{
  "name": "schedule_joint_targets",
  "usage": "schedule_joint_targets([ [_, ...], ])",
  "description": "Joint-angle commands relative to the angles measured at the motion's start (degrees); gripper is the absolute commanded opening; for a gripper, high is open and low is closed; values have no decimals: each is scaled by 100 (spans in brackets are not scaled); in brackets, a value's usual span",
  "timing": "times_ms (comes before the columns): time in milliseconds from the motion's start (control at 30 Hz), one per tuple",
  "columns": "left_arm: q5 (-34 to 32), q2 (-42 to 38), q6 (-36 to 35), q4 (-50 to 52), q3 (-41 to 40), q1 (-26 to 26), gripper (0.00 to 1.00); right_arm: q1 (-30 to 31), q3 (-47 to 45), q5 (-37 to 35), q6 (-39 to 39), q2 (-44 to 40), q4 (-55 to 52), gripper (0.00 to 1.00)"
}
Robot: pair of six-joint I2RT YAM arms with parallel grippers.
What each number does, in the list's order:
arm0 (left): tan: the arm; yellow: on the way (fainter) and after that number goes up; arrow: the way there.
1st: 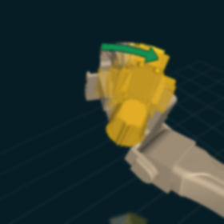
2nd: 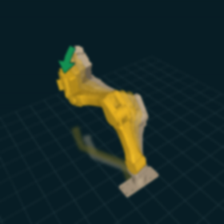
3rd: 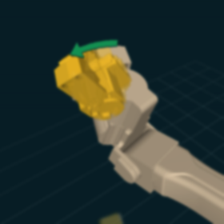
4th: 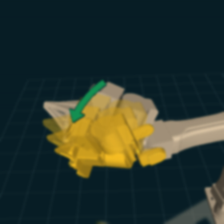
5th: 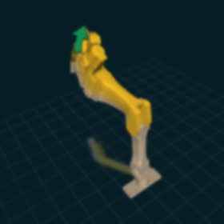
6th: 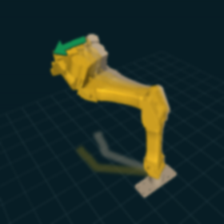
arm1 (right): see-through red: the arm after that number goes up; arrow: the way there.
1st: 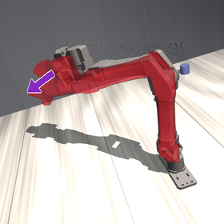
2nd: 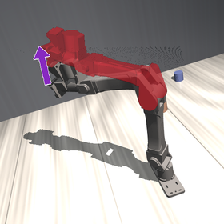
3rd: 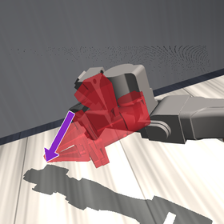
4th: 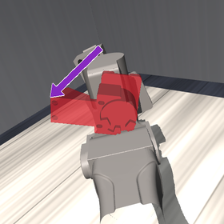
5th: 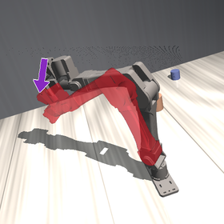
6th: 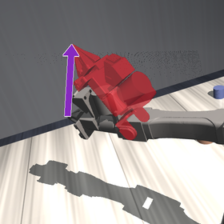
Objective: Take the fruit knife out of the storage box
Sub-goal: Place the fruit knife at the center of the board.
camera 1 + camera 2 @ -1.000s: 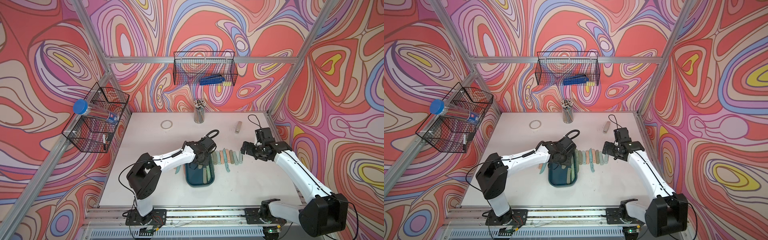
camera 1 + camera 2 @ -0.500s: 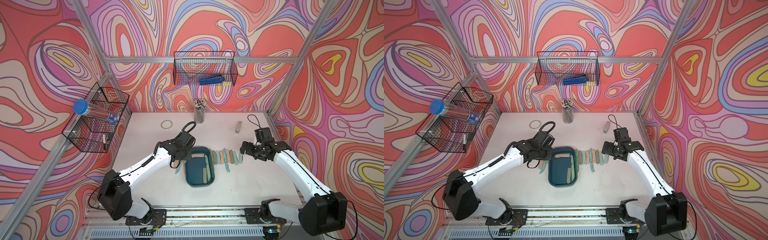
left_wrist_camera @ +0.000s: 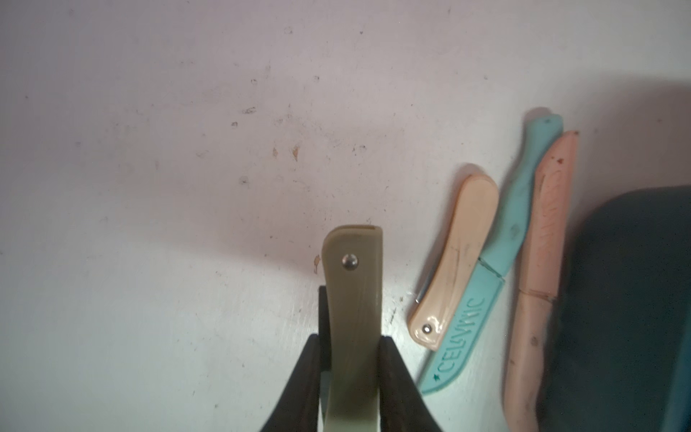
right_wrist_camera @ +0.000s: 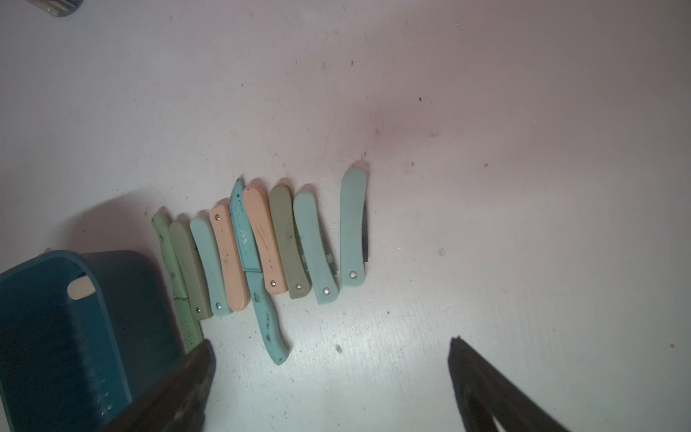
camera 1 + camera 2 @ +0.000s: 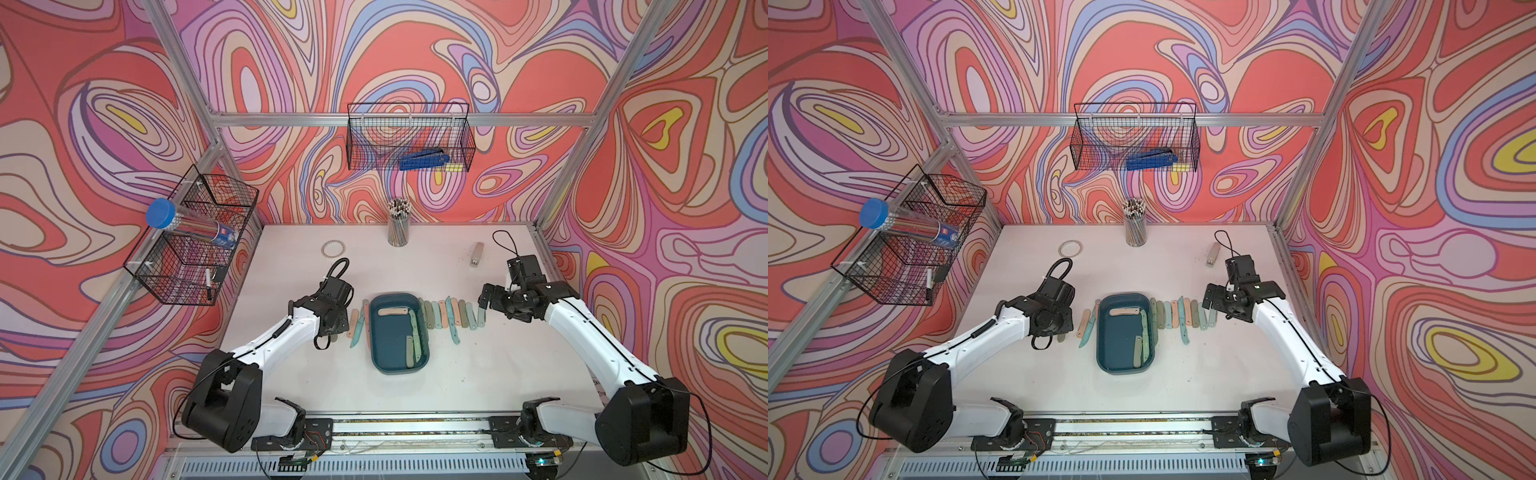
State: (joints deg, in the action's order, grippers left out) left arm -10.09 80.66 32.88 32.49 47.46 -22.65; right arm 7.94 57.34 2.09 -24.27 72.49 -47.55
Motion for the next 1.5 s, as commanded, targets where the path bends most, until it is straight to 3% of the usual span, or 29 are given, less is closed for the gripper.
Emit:
schedule_joint_targets([
  [0, 173, 428, -150, -627, 19, 41, 11, -19, -56, 75, 25, 54, 17, 98],
  [233, 544, 1244, -335, -906, 317, 102, 8, -16, -70, 38, 11, 10, -31, 98],
  [367, 737, 1417, -379, -982, 412, 104, 13, -18, -78, 48, -14, 36, -9, 98],
  [533, 643, 1352, -370, -867, 468, 104, 35, -15, -118, 69, -39, 37, 32, 98],
  [633, 548, 1276, -361, -699, 551, 108, 53, -13, -122, 95, -46, 46, 44, 98],
  [767, 474, 1039, -344, -535, 627, 104, 64, -10, -127, 106, -50, 63, 44, 98],
  [1167, 661, 70, -352, -200, 822, 108, 67, -8, -142, 131, -86, -7, 62, 98],
  [1300, 272, 162, -195, -145, 651, 172, 69, -3, -139, 168, -95, -7, 66, 98],
  [1467, 240, 302, 120, -218, 253, 620, 68, -1, -162, 162, -80, -49, 44, 98],
])
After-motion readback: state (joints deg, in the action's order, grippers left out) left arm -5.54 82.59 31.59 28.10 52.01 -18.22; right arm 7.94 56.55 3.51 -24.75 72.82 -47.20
